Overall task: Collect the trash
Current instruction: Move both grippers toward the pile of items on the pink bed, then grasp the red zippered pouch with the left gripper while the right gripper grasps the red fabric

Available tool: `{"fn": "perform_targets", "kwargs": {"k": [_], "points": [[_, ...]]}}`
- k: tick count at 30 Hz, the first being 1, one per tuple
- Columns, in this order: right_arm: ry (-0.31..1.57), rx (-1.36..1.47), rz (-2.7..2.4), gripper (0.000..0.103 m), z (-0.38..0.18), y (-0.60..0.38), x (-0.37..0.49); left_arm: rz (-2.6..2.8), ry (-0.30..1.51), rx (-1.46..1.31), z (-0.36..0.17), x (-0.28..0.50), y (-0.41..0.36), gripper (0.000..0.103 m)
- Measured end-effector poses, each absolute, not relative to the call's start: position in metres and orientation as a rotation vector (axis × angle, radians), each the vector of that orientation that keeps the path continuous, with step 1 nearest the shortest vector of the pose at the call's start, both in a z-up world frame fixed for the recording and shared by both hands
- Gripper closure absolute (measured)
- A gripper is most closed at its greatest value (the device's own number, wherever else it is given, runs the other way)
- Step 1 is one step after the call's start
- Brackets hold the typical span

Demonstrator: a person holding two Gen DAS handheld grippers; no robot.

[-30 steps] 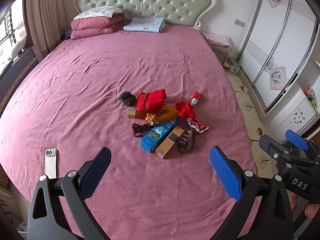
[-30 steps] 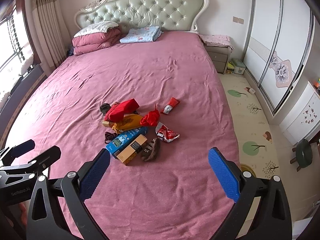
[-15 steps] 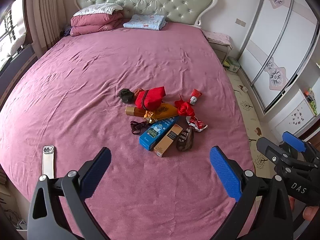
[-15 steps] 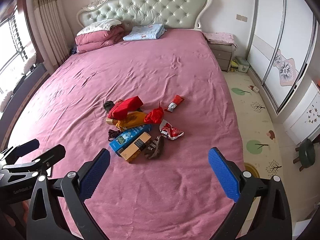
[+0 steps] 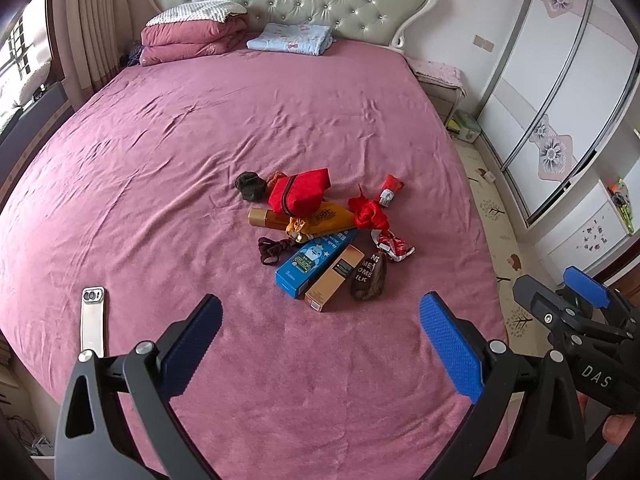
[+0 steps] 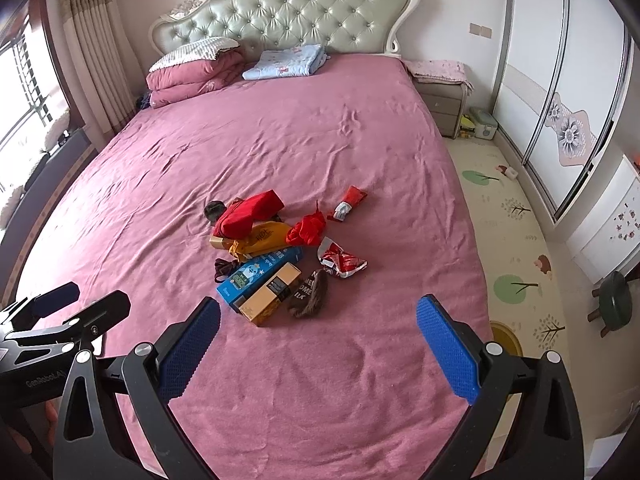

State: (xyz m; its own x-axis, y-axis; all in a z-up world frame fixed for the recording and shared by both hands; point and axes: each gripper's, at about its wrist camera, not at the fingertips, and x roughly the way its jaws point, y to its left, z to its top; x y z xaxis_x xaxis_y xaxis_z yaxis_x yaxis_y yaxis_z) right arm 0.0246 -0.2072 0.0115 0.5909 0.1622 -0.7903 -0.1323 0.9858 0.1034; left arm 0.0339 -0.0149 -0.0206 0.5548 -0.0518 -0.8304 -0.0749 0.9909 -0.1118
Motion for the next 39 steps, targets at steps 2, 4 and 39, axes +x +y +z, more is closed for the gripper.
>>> {"fn": "perform_targets", "kwargs": {"k": [2,4,39], "points": [[0.926,0.037,0.170,0.009,0.010,-0.211,0.029,0.013,0.986,-0.143,-0.021,0.035,-0.015,0.004],[0.930,0.039,0.171,0.009,0.009,-0.209,0.028,0.016,0.990,-0.145,-0.022,0.036,-0.014,0.004],[1.131,0.085,0.173,0.009,-0.075,-0.216,0.155,0.060,1.194,-0.210,-0.098,0.171,0.001,0.004]]}}
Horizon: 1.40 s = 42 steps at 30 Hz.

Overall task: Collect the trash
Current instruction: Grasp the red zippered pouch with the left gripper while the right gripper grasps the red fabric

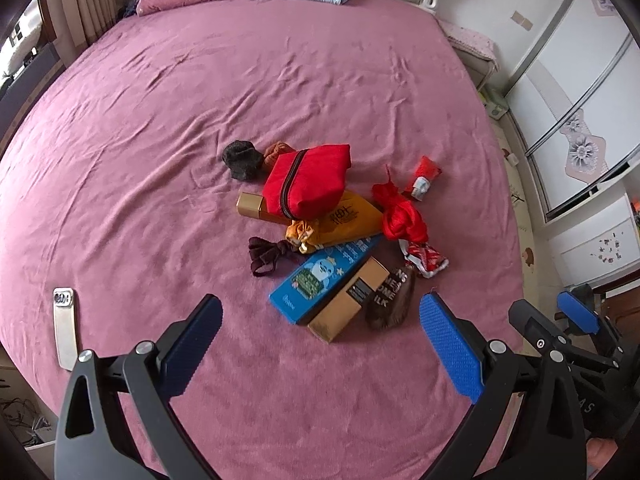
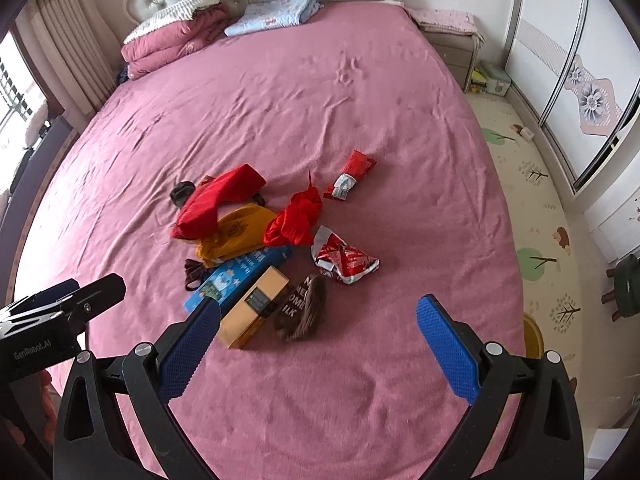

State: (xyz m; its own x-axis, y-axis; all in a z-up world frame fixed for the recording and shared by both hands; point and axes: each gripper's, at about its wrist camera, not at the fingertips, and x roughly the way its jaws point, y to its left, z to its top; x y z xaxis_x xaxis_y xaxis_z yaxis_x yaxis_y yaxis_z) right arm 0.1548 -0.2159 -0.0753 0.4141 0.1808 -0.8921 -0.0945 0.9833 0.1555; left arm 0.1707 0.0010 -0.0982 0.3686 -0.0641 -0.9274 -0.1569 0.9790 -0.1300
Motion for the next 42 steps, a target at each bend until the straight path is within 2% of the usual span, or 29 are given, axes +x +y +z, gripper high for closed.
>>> {"fn": "perform_targets", "kwargs": {"k": [16,25,31,33,37,39,42], "points": [[1.224,0.089,0.169,0.009,-0.139,-0.215,0.223,0.097,1.319,-0.241,-0.173,0.286,0.005,0.004],[1.268,0.119,0.201,0.009,-0.166,-0.203,0.249,0.101,1.390,-0.269,-0.211,0.318,0.013,0.007],[1.314,0.160,0.207,0.009,-0.186,-0.195,0.271,0.095,1.432,-0.242,-0.229,0.334,0.014,0.025],[1.332,0.180,0.212,0.009,-0.192,-0.192,0.277,0.102,1.452,-0.239,-0.235,0.336,0.017,0.038],[1.361,0.206,0.228,0.011,-0.201,-0.186,0.287,0.094,1.470,-0.244,-0.244,0.337,0.023,0.053],[1.367,0.205,0.232,0.015,-0.204,-0.183,0.289,0.092,1.472,-0.238,-0.245,0.336,0.023,0.067],[1.405,0.192,0.246,0.033,-0.212,-0.178,0.294,0.096,1.456,-0.235,-0.245,0.334,0.027,0.076]]}}
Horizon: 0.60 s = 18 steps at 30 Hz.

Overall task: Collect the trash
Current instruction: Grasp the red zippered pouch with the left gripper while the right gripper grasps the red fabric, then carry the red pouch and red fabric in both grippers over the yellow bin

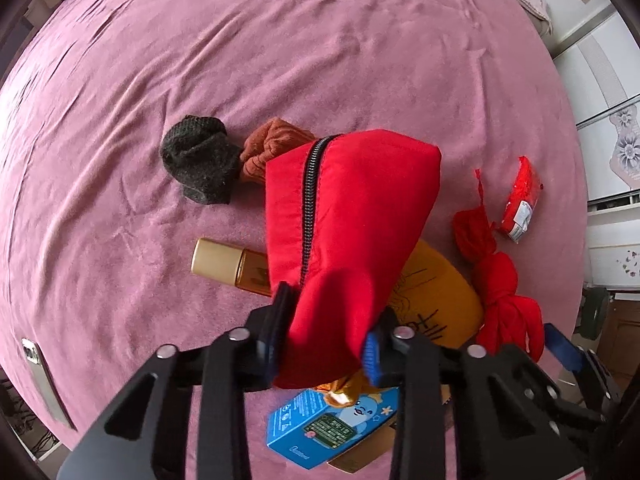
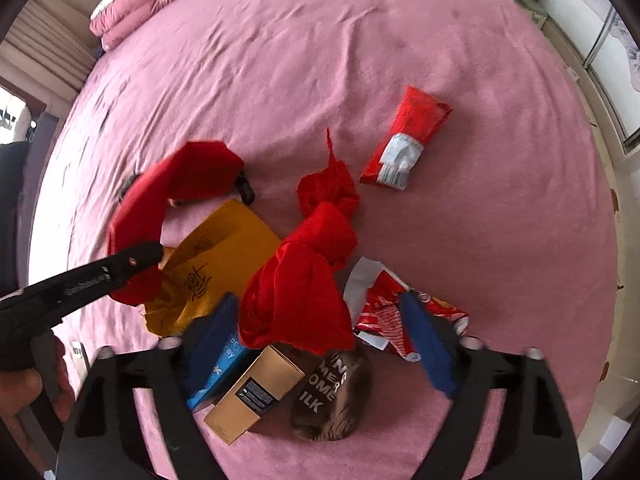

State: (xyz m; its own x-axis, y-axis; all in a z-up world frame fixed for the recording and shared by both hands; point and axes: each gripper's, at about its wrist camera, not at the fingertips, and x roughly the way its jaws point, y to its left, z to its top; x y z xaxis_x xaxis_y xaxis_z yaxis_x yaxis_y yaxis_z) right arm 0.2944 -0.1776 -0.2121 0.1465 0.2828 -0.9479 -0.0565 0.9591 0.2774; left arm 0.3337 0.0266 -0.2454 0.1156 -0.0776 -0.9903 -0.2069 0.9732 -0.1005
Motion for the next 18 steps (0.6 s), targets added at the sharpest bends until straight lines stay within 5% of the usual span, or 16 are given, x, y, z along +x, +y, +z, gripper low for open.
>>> {"fn": "perform_targets", "kwargs": {"k": [3,5,18], "points": [[1.440,0.214,0.252,0.057,-0.218,-0.179,0.300,0.104,1.430,-0.202,-0.241,0.331,0.028,0.083],[1.451,0.224,0.265,0.082,-0.217,-0.179,0.300,0.097,1.417,-0.177,-0.236,0.327,0.027,0.086],[1.353,0.283,0.305,0.091,-0.149,-0.211,0.261,-0.026,1.329,-0.189,-0.174,0.277,0.000,0.090]]}}
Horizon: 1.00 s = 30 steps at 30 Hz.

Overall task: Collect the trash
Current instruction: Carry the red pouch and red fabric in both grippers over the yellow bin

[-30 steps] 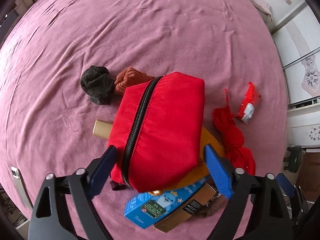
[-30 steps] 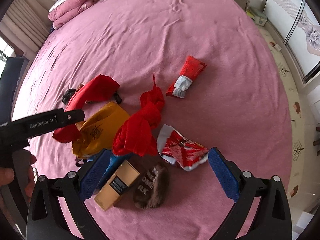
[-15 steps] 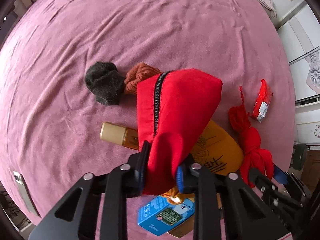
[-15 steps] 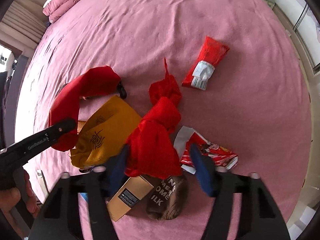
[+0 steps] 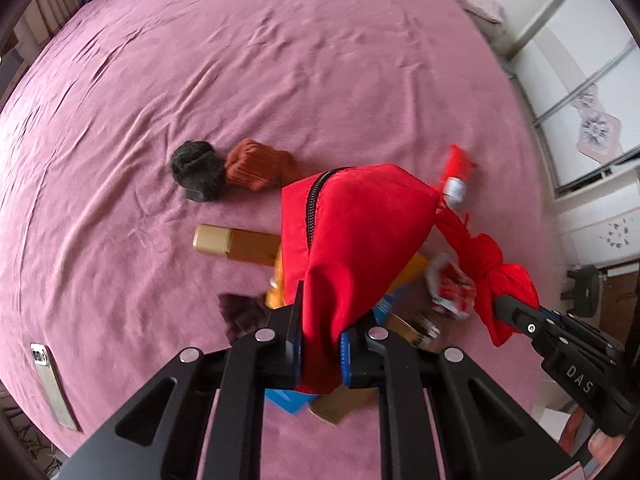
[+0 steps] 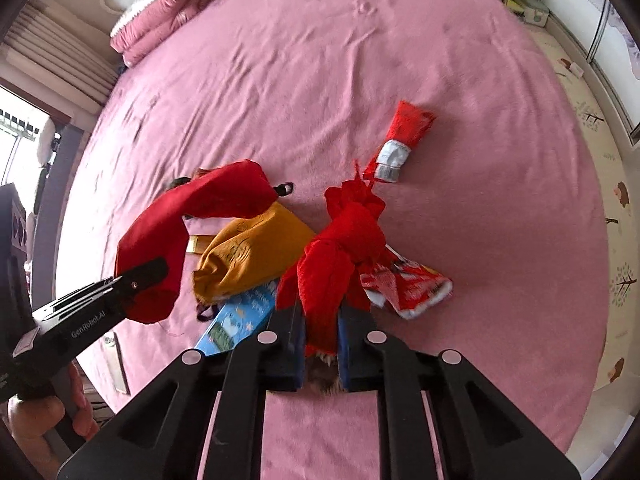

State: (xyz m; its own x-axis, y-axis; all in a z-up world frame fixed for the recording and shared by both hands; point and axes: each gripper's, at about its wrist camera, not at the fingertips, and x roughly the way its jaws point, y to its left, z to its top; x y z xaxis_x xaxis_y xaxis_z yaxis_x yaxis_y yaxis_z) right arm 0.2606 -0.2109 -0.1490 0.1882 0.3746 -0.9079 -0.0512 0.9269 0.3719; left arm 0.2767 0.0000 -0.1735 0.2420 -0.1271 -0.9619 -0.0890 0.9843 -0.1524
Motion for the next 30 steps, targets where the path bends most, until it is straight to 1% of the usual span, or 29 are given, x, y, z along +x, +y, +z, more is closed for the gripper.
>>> {"fn": "perform_targets", "kwargs": {"k": [7,14,22,30], "points": [[1.286,0.301,0.285,0.091,-0.105,-0.252,0.218,-0.119,1.300,-0.173,-0.140,0.236,-0.053,0.090],[1.239,0.336,0.206,0.091,-0.083,-0.305,0.166,-0.231,1.300,-0.113,-0.121,0.197,-0.126,0.090],[1.210,0.410,0.096,0.091,-0.075,-0.383,0.104,-0.365,1.322,-0.055,-0.115,0.158,-0.219,0.090],[1.215,0.496,-0.036,0.091,-0.090,-0.473,0.049,-0.498,1.366,0.023,-0.128,0.129,-0.324,0.090]]}}
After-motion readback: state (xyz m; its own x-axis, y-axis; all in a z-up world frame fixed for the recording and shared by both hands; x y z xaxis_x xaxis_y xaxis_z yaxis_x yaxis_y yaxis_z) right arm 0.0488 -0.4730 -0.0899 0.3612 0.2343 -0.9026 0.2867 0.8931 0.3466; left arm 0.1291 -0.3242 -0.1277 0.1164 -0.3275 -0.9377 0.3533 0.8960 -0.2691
